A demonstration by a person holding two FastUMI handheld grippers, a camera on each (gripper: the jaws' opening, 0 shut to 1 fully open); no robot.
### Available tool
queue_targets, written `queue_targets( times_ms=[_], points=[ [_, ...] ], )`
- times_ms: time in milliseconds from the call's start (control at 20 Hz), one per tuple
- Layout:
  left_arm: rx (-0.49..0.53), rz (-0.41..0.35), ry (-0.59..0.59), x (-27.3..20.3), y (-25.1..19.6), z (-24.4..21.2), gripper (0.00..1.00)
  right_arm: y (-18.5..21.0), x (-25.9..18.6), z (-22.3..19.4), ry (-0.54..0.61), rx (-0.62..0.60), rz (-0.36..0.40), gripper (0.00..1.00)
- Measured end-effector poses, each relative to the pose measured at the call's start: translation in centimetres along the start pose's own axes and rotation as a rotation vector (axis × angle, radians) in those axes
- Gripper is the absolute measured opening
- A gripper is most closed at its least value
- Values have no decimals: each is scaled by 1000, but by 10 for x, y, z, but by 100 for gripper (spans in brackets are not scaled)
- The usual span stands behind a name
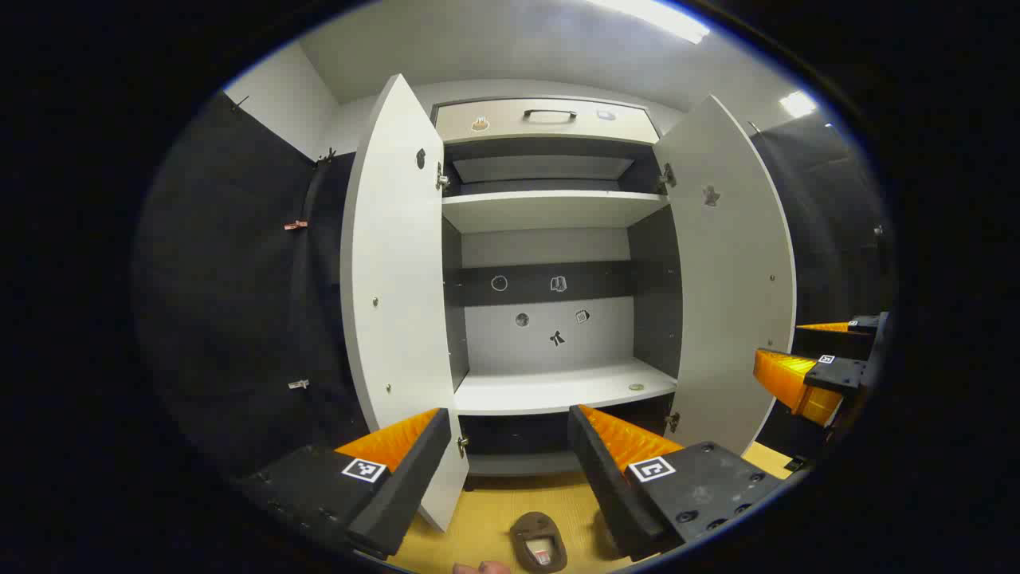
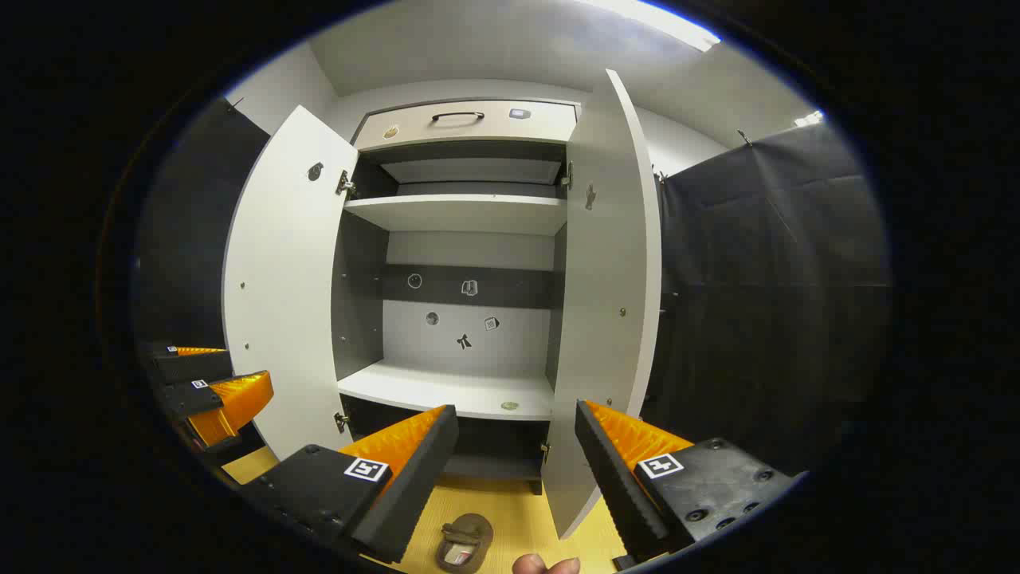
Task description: Grab one shoe with the right hand and put it into the shoe cabinet, grab the other shoe with the left hand and put it into the shoe cabinet; then close the right door with the right hand and the left door with the left hand.
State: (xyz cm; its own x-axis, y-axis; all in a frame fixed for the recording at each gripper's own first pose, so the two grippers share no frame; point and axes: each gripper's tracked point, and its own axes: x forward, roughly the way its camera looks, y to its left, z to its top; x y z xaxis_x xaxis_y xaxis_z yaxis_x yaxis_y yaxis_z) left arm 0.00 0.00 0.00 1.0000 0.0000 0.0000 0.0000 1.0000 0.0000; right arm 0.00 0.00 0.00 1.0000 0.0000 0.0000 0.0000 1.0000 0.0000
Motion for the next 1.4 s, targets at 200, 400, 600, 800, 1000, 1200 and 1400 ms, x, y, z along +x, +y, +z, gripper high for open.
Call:
queue_targets(
  times_ms=[200,400,600,800,1000,1200,1400],
  points=[
    [-21,-4,-17,-3,1,5,95,1,-1,1,2,13,3,98],
    [-36,-3,-28,-4,3,9,95,3,-1,2,-1,10,4,97],
    [-48,-5,-25,-3,4,8,95,7,0,2,5,16,12,98],
    [-53,-5,-22,-2,7,6,95,9,2,1,7,18,11,98],
    [-60,-9,-29,-2,9,6,95,13,3,0,9,22,17,94],
    [-60,-3,-37,-3,13,5,95,21,4,-12,42,23,37,98],
    [-60,4,-41,-6,19,2,95,38,1,-52,121,29,76,98]
  ],
)
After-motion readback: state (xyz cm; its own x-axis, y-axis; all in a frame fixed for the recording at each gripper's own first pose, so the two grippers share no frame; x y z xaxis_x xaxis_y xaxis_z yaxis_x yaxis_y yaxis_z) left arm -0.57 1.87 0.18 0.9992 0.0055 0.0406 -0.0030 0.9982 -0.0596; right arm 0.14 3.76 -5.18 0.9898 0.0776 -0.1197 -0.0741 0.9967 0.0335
